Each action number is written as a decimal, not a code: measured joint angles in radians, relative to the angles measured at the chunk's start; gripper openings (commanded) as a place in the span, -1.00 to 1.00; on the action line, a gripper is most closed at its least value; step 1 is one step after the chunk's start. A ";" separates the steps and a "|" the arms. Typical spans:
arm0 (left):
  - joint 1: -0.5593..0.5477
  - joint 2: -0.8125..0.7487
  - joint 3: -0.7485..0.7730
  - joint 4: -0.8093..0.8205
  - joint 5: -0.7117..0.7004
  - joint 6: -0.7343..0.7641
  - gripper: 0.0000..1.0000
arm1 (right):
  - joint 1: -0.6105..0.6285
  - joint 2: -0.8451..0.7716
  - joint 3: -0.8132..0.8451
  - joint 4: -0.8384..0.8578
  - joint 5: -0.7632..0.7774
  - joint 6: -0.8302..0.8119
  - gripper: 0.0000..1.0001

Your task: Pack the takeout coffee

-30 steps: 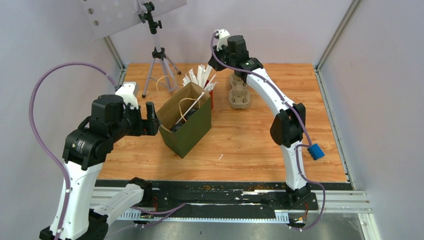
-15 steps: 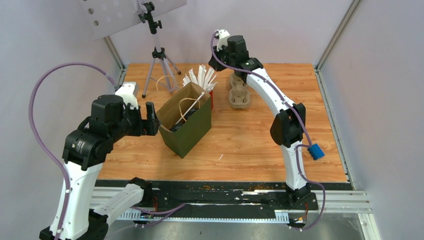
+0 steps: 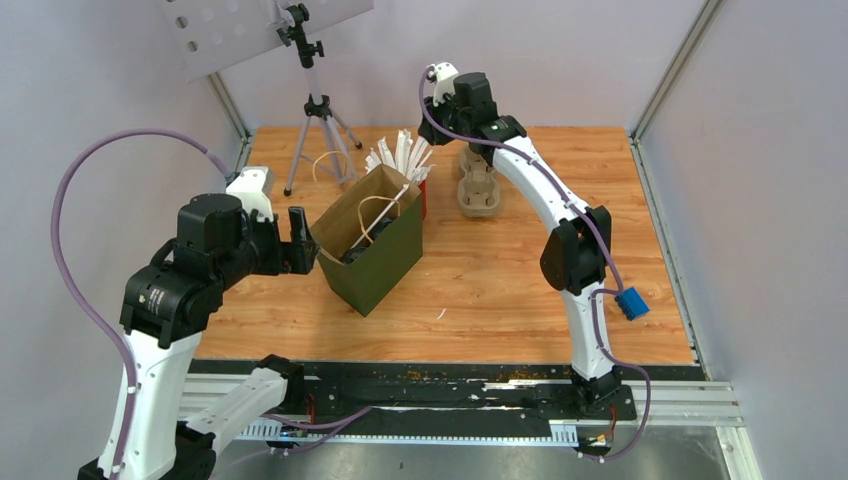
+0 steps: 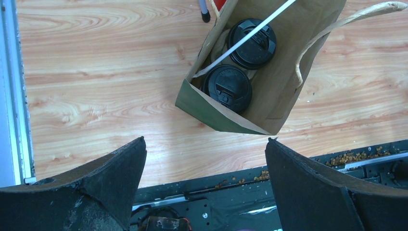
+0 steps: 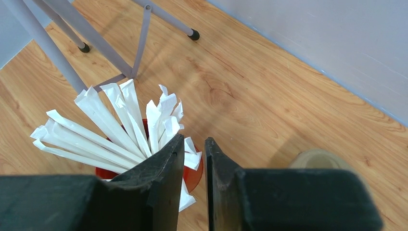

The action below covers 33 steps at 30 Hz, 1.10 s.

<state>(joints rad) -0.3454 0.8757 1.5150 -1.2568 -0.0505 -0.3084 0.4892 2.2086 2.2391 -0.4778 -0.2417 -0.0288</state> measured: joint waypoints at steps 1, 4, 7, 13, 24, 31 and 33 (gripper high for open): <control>0.000 -0.002 0.000 0.000 0.000 0.000 1.00 | 0.000 0.000 0.000 -0.002 0.002 0.000 -0.50; 0.000 -0.003 0.000 0.000 0.000 0.000 1.00 | 0.000 0.000 -0.006 -0.010 0.011 -0.008 -0.44; 0.000 -0.003 0.000 0.000 0.000 -0.001 1.00 | 0.000 -0.002 -0.022 -0.024 0.024 -0.025 -0.47; 0.000 -0.003 0.000 0.000 0.001 -0.003 1.00 | 0.000 -0.002 -0.031 -0.051 0.032 -0.042 -0.61; 0.000 -0.002 0.000 0.001 0.001 -0.003 1.00 | 0.000 -0.002 -0.032 -0.056 0.018 -0.051 -1.00; 0.000 0.006 0.000 0.003 -0.002 -0.003 1.00 | 0.000 -0.006 -0.032 -0.070 0.025 -0.037 -1.00; 0.000 0.006 0.000 0.004 -0.003 -0.003 1.00 | 0.000 -0.018 -0.032 -0.090 0.029 -0.027 -1.00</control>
<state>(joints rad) -0.3454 0.8814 1.5150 -1.2526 -0.0536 -0.3115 0.4892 2.1902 2.2070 -0.5678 -0.2131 -0.0555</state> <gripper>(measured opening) 0.999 0.009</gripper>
